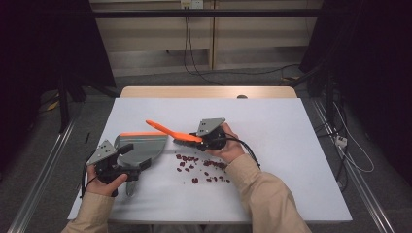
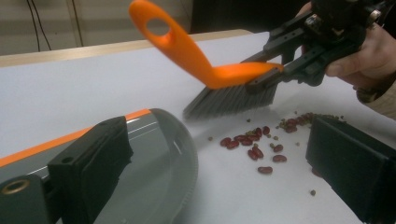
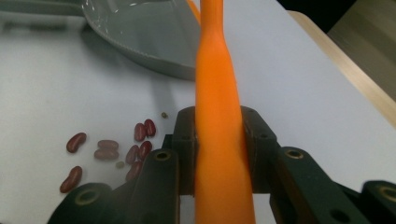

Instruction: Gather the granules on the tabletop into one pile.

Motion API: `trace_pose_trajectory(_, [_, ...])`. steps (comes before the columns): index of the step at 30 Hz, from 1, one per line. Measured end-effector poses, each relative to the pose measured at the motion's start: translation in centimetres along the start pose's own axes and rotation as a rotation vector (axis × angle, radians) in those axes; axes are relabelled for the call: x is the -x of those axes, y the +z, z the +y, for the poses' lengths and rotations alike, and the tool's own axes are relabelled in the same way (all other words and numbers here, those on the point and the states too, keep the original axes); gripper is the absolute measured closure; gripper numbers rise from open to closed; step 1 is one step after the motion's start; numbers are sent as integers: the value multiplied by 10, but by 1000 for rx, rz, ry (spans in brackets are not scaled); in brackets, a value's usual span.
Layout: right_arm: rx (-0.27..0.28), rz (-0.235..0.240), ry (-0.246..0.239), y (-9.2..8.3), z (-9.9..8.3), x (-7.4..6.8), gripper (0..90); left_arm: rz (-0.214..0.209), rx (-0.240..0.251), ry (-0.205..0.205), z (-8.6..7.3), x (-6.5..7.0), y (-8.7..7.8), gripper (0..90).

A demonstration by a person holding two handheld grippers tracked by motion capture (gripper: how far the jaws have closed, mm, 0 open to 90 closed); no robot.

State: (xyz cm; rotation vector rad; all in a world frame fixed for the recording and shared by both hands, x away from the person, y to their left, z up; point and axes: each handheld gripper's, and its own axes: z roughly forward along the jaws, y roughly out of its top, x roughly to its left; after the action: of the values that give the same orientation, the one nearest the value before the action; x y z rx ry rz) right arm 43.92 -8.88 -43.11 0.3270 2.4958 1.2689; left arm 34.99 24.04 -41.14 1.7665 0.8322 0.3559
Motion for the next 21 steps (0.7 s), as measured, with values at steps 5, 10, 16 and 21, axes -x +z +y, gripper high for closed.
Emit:
trace_pose_trajectory(5, [-9,53,-35,-1,0,-11,710,2,-6,1,-1,-1,0,61])
trace_pose_trajectory(10, [-10,73,-42,-11,-2,-21,710,4,-7,-1,-1,-1,0,61])
trace_pose_trajectory(16, [-7,78,-50,-20,-5,-32,710,2,-10,4,-1,0,0,61])
trace_pose_trajectory(21, [-7,49,-48,-27,-4,-36,712,3,-8,4,-1,0,-1,61])
